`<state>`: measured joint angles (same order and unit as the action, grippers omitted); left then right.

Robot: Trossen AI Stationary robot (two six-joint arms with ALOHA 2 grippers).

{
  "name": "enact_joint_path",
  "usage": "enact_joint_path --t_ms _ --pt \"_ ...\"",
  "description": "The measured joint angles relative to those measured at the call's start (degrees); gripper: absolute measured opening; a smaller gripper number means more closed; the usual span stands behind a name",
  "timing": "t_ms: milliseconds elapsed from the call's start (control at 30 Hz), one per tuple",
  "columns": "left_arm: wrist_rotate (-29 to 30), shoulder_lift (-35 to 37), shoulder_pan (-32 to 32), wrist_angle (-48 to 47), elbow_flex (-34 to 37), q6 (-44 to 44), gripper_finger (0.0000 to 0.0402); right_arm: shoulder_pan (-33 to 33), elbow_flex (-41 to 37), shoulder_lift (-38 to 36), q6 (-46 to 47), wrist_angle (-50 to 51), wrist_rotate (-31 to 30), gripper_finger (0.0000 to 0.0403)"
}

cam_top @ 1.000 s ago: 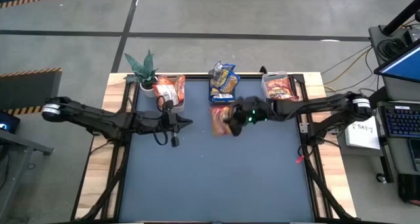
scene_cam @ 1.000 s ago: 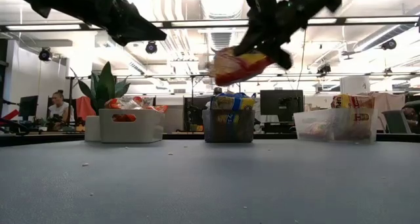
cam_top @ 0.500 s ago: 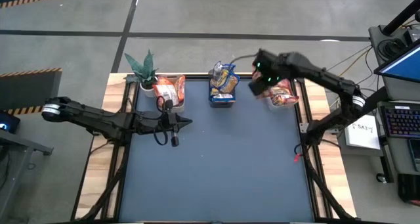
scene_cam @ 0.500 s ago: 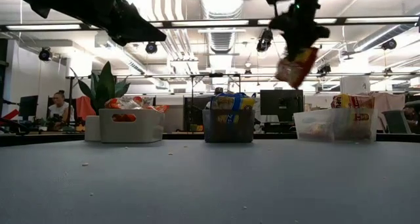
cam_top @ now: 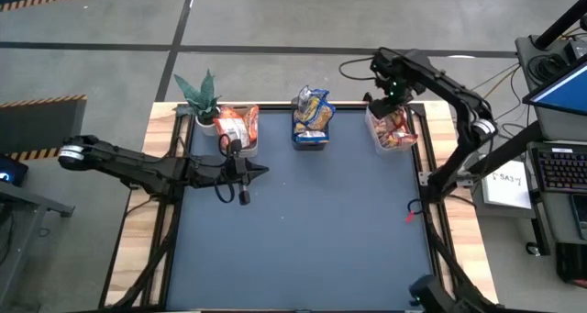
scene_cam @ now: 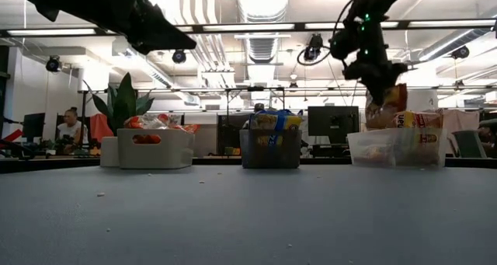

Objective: Sort Maruchan noodles
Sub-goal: Put the red noodle pack into the transparent bin

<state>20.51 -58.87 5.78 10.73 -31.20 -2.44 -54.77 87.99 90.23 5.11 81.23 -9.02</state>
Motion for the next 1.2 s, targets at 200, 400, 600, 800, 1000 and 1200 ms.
enact_joint_path --t_ms 200,400,600,800,1000,1200 --pt "0.0 0.0 0.0 -0.24 -0.02 0.02 0.0 -0.41 0.0 2.82 -2.43 -0.97 0.29 0.0132" --pt "-0.01 0.0 0.0 -0.64 -0.02 0.15 0.0 -0.41 0.0 4.09 -3.72 -4.25 3.62 0.0132" --pt "-0.02 0.0 0.0 -0.64 -0.02 0.2 0.0 -0.39 0.0 5.32 -3.86 -5.61 4.66 0.0132" --pt "-0.02 0.0 0.0 -0.64 -0.02 0.22 0.0 -0.39 -0.07 7.2 -3.7 -6.15 4.63 0.0134" --pt "-0.02 0.0 0.0 -0.62 -0.04 0.22 0.0 -0.39 -0.07 7.83 -3.13 -6.72 4.52 0.0165" --pt "-0.02 0.0 0.0 -0.62 -0.04 0.22 0.0 -0.52 0.2 7.78 -2.81 -5.76 0.26 0.0197"
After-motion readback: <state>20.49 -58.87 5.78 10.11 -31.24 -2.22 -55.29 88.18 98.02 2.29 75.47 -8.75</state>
